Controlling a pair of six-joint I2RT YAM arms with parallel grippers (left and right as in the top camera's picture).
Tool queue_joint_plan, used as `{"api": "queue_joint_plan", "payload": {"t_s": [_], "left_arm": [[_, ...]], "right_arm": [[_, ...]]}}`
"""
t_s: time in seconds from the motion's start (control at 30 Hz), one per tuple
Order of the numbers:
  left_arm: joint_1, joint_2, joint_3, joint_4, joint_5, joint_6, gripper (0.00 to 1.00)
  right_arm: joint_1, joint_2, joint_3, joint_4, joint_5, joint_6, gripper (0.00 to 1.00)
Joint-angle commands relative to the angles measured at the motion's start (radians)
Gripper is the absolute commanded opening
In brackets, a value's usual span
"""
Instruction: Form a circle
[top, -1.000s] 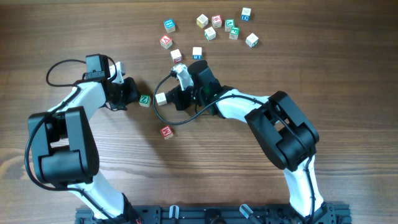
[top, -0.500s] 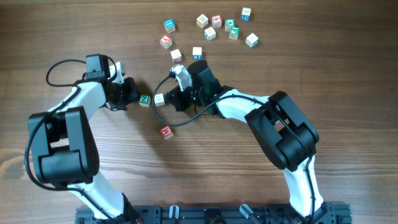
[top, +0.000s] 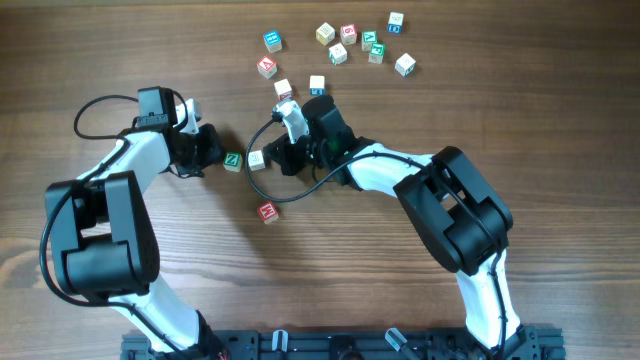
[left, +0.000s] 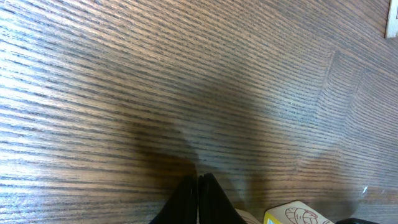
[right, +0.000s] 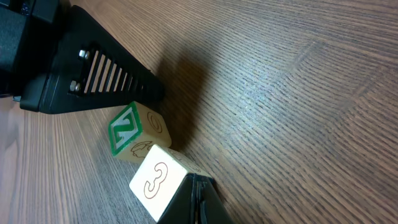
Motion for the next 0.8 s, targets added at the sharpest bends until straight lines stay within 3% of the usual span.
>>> {"api": "queue_joint_plan", "payload": {"t_s": [0.0, 0.27, 0.77], "left_arm": [[-0.001, 0.024, -0.019, 0.002, -0.059, -0.006, 0.07], [-0.001, 0.024, -0.019, 0.002, -0.060, -0.005, 0.07], [-0.001, 0.024, -0.019, 0.002, -0.060, -0.005, 0.07]], "right_arm": [[0.000, 0.026, -0.003, 0.006, 0.035, -0.019, 0.04], [-0.007, 0.058, -0.003, 0.016, 0.103, 0.034, 0.04], [-0.007, 0.058, -0.003, 0.070, -0.056, 0.035, 0.04]]}}
